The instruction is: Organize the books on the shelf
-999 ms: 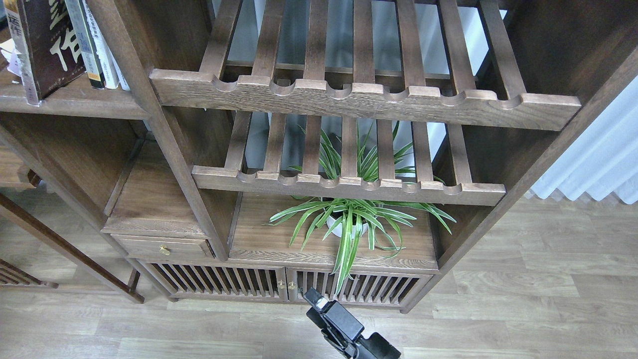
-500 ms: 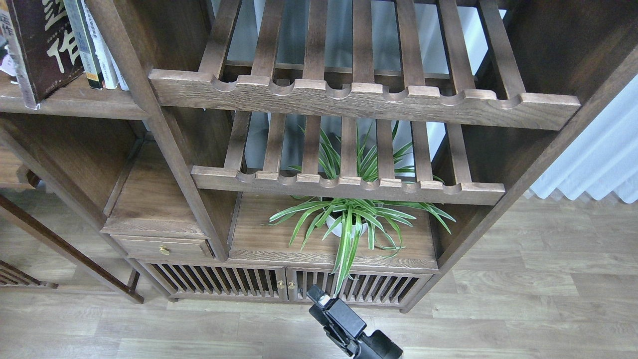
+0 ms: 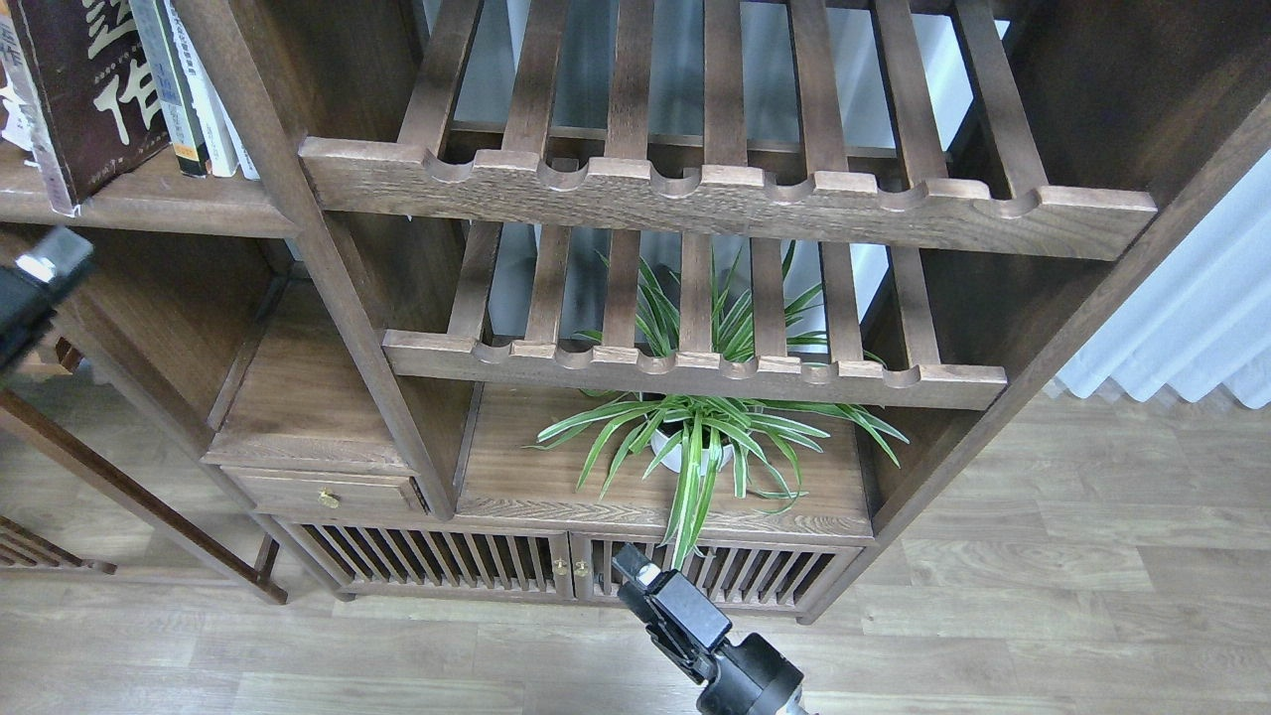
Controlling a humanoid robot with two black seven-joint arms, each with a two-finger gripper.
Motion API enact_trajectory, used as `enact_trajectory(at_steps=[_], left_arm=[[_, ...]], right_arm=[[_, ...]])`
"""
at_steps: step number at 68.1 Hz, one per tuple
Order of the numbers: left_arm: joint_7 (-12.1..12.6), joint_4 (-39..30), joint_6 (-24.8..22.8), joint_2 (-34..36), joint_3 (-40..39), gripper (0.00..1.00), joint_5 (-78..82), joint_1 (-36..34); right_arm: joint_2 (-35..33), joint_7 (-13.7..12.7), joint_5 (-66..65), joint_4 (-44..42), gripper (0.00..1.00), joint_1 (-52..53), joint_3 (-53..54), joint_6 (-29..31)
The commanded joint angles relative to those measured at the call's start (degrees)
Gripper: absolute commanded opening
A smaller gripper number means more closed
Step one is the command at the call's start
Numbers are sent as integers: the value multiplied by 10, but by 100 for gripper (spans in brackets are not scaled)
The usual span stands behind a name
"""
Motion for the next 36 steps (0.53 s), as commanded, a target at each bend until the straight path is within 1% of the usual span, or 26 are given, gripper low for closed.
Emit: enact_trajectory(at_steps=[1, 12, 19, 36], left_arm=[[0, 6, 0, -24, 2, 46, 6, 7], [0, 22, 0, -65, 5, 48, 24, 12], [1, 33, 0, -104, 7, 49, 47, 12], [4, 52, 0, -138, 25, 49, 60, 12]], right_arm=[[0, 0, 0, 1, 100, 2, 4, 0], [0, -1, 0, 1, 100, 8, 8, 0], [0, -1, 0, 1, 100, 12, 8, 0], [0, -1, 0, 1, 100, 12, 8, 0]])
